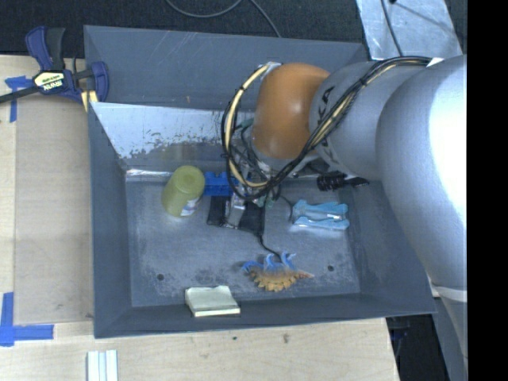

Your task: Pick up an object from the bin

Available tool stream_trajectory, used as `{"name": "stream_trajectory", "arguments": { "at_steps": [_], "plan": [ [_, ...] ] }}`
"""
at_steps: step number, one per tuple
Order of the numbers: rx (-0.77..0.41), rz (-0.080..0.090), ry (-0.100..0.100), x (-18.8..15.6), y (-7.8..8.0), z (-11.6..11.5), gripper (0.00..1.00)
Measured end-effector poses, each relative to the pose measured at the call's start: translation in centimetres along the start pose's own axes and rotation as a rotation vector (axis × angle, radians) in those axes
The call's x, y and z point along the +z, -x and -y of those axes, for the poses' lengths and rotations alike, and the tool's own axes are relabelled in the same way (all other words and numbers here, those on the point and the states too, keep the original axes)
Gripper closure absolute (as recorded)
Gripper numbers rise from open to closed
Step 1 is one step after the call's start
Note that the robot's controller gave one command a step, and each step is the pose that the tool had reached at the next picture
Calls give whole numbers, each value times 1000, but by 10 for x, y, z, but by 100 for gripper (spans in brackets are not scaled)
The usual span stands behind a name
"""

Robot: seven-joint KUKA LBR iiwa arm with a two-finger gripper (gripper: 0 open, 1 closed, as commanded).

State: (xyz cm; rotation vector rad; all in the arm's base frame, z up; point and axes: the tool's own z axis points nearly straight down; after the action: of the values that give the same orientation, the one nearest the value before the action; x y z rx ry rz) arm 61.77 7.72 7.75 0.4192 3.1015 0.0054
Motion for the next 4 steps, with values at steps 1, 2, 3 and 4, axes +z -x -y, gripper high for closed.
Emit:
{"name": "stream_trajectory", "arguments": {
  "at_steps": [1,2,3,4],
  "plan": [
    [-19,5,3,22,4,-2,100],
    [-21,6,3,21,4,-2,100],
    [-21,7,4,17,5,-2,100],
    [-21,7,3,11,4,-2,100]
  ]
}}
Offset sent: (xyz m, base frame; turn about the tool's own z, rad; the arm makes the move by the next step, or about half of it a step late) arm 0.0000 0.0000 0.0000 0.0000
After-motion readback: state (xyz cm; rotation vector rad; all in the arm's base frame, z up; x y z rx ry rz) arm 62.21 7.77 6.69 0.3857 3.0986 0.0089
